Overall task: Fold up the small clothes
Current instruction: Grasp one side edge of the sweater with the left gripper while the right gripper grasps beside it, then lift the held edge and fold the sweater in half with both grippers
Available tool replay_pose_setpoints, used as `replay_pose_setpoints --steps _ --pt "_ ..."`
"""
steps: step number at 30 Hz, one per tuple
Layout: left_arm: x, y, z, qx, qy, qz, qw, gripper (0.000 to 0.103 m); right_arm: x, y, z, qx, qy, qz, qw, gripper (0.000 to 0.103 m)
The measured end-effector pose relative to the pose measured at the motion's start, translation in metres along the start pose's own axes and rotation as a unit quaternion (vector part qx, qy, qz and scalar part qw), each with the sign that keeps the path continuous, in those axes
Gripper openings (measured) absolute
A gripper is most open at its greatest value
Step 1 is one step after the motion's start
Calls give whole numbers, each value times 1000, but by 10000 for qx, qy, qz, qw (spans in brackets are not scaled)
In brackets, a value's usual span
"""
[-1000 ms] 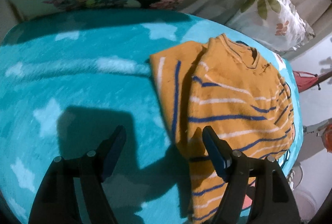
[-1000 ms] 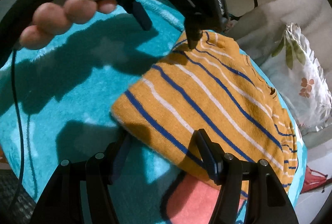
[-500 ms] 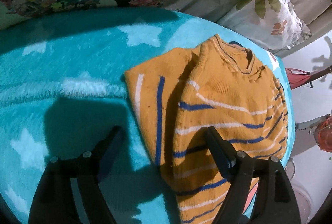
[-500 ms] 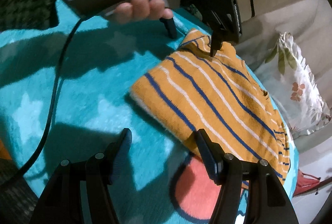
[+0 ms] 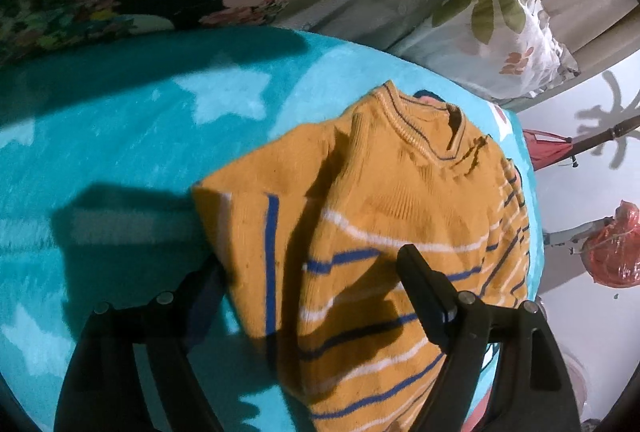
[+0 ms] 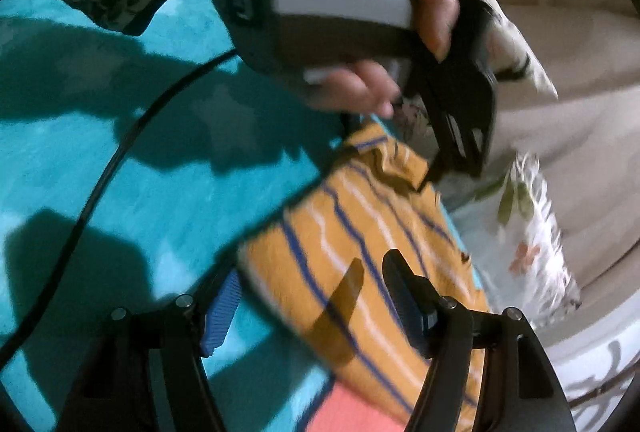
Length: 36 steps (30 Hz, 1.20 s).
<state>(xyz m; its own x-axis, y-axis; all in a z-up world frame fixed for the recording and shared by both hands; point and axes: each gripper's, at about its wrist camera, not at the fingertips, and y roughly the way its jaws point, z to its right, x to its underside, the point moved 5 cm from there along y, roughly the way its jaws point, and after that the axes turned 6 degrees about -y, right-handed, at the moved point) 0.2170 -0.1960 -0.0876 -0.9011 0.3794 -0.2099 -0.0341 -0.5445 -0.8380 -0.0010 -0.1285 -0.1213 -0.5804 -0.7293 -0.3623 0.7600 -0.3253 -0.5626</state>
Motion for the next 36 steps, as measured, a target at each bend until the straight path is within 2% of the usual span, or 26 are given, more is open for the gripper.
replay_pose_setpoints --steps 4,5,6,7,8,10,13,18,25,30,36 --pt "-5 3 2 -28 22 -39 10000 82 -10 9 8 -163 231 -84 9996 71" --pt "-5 4 3 -91 48 -34 9999 79 -10 10 9 -252 279 -92 9992 62" --pt "-5 4 2 -183 58 -32 9998 67 -11 10 9 -416 338 -93 9985 44" --pt "-5 4 2 -315 68 -28 9995 44 -11 10 7 -499 345 -120 9981 32" --pt "-5 5 1 -384 28 -63 9992 35 -10 8 4 -565 349 -152 9977 19" --pt "-6 0 -1 -163 -198 -24 9997 17 -9 4 9 -644 530 -72 9965 13" --pt "-2 -10 4 -243 -237 164 9993 14 -5 -4 28 -875 962 41 9915 10" --pt "2 -24 28 -595 -201 460 9970 12 12 -23 64 -1140 1406 332 9829 9" --pt "-11 -51 81 -482 -439 891 9939 11 59 -39 125 -1285 1903 653 9711 9" --pt "-23 -34 152 -515 -226 977 9936 11 108 -39 176 -1374 2381 709 9589 9" --pt "-31 14 233 -468 152 770 9958 11 180 -26 224 -1242 2861 482 9489 9"
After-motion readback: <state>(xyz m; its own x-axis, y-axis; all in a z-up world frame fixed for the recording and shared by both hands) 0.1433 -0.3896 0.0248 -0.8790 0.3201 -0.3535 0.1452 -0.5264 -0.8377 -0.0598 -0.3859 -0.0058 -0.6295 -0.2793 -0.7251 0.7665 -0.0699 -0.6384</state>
